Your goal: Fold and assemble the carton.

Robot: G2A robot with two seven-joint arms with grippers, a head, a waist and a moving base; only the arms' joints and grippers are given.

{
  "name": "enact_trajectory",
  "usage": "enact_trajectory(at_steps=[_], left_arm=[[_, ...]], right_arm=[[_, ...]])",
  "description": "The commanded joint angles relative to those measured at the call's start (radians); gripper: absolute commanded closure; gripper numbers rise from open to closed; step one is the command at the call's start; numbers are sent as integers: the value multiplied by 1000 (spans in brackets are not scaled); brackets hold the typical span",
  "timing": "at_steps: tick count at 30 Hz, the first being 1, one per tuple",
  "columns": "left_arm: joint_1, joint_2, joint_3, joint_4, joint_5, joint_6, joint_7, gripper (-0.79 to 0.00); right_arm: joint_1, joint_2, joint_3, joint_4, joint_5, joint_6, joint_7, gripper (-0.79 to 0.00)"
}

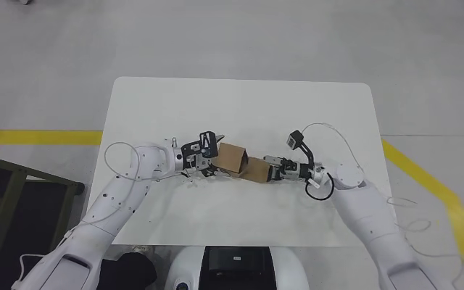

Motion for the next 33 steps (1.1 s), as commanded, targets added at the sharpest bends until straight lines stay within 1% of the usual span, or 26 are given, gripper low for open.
enact_trajectory(at_steps=[1, 6, 21, 33], left_arm=[[0, 0, 0, 0, -1, 1, -2, -785], [1, 2, -2, -4, -1, 2, -3, -785], [8, 6, -6, -19, -5, 2, -7, -785], [13, 9, -8, -25, -6, 2, -10, -785]], right_arm=[[6, -4, -8, 3, 7, -4, 2, -785], [22, -13, -12, -3, 42, -27, 4, -785], [50, -38, -46, -26, 84, -28, -2, -785], [65, -59, -55, -6, 139, -49, -26, -785]])
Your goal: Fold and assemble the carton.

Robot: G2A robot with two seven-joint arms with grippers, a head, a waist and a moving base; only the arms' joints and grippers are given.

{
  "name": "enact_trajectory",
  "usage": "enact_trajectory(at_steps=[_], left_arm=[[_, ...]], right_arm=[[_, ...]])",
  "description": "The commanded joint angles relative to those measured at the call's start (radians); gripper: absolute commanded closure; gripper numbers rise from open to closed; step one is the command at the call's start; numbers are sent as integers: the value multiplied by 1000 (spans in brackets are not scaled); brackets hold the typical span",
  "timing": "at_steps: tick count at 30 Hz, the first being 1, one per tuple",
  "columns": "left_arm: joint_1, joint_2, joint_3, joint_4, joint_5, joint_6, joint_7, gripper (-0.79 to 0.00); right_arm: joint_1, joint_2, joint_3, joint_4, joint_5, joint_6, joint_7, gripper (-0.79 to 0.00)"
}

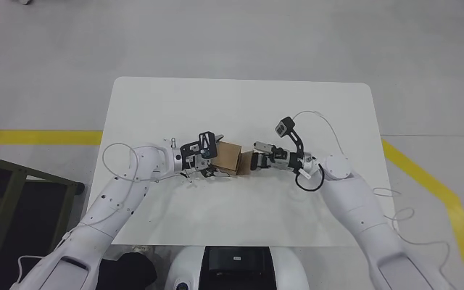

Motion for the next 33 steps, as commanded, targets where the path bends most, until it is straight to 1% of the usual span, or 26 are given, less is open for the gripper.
enact_trajectory(at_steps=[1, 12, 19, 25, 26, 27, 28, 29, 30, 32, 33], left_arm=[[0, 0, 0, 0, -1, 2, 0, -785], [-1, 0, 4, 3, -5, 1, -4, -785], [-2, 1, 4, 6, -4, 1, -3, -785], [1, 4, 1, 5, -4, 2, -5, -785], [1, 4, 1, 4, -4, 2, -5, -785], [2, 4, 0, 4, -4, 2, -4, -785], [2, 4, 1, 4, -4, 2, -3, -785], [2, 4, 1, 3, -4, 2, -3, -785], [2, 4, 1, 4, -3, 3, -4, -785], [3, 5, 1, 3, -4, 3, -5, -785], [3, 5, 1, 3, -4, 3, -5, -785]], right_arm=[[1, -2, -1, 5, 2, -2, -6, -785], [6, -23, -21, 2, 23, -17, -23, -785], [29, -31, -42, 24, -67, -32, -75, -785], [19, -23, -24, 20, -105, -33, -82, -785], [16, -21, -21, 19, -109, -30, -78, -631], [14, -19, -18, 18, -113, -28, -75, -526], [12, -18, -15, 15, -116, -25, -73, -489], [9, -17, -13, 12, -118, -22, -71, -474], [7, -16, -11, 9, -120, -20, -69, -496], [2, -15, -8, 2, -119, -18, -66, -496], [0, -15, -6, -2, -118, -18, -64, -480]])
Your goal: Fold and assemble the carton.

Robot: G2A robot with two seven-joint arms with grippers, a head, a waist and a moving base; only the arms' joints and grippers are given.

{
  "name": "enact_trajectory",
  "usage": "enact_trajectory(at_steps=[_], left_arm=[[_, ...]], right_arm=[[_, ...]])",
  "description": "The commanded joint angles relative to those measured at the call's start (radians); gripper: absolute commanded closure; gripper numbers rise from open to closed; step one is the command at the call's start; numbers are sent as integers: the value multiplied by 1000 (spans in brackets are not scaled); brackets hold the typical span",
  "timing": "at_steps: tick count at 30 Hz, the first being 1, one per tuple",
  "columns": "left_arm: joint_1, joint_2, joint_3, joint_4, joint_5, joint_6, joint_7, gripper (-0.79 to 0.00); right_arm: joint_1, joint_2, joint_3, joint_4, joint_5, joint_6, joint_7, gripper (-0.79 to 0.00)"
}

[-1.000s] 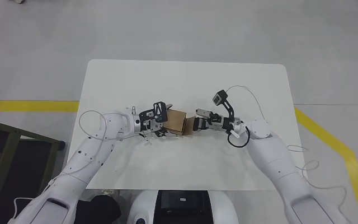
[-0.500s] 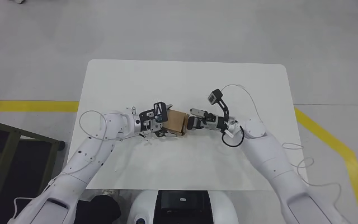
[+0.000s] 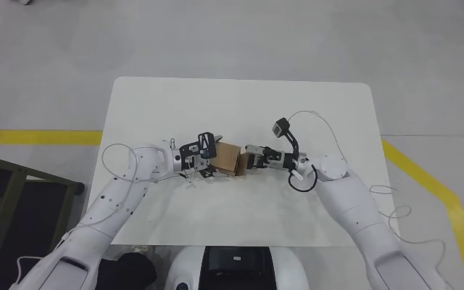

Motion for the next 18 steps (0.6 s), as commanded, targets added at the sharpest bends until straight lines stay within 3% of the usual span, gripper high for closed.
enact_trajectory(at_steps=[1, 4, 9, 13, 18], left_arm=[[0, 0, 0, 0, 0, 0, -2, -785], [0, 1, 0, 0, -1, 0, -3, -785], [1, 1, -1, 0, -2, 1, -7, -785], [2, 2, 0, 0, -3, 3, -10, -785], [3, 2, 1, -2, -3, 6, -11, -785]], right_arm=[[-3, 0, 2, -6, 1, 1, 3, -471], [-5, 0, 0, -13, -9, 5, 3, -385], [-4, 0, -2, -10, -34, 10, -8, -372], [-7, 1, 0, -1, -46, 16, -12, -296], [-10, 2, 1, 8, -63, 25, -17, -280]])
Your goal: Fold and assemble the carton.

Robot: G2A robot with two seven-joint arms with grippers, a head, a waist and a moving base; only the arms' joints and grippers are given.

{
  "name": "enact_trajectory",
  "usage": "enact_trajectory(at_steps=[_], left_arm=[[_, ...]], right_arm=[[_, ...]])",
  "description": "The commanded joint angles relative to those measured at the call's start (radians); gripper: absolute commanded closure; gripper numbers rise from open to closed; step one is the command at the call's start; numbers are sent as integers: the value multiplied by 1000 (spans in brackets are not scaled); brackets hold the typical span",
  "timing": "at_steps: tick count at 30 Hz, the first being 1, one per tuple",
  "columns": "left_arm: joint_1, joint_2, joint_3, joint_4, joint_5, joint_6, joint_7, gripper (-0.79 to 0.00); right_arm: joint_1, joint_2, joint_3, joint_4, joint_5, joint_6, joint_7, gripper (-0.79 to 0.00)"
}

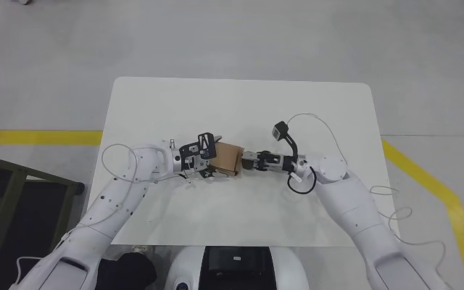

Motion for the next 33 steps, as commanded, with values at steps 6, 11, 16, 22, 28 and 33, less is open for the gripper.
enact_trajectory(at_steps=[6, 11, 16, 22, 28, 33], left_arm=[[2, 1, 0, -3, 2, 5, -1, -785], [2, 1, 0, -6, 1, 5, -2, -785], [2, 2, 0, -6, -2, 6, -8, -785], [2, 3, -1, -7, -2, 5, -9, -785], [3, 3, -2, -7, -3, 7, -8, -785], [2, 4, -1, -7, -3, 5, -8, -785]], right_arm=[[-2, 0, 1, 4, -6, 6, 6, -206], [-1, -1, -1, 6, -14, 8, 7, -139], [3, -2, -5, 6, -33, 10, 6, -157], [6, -3, -10, 8, -61, 14, -6, -209], [8, -2, -12, 6, -88, 14, -13, -188], [8, 0, -10, 0, -108, 16, -23, -163]])
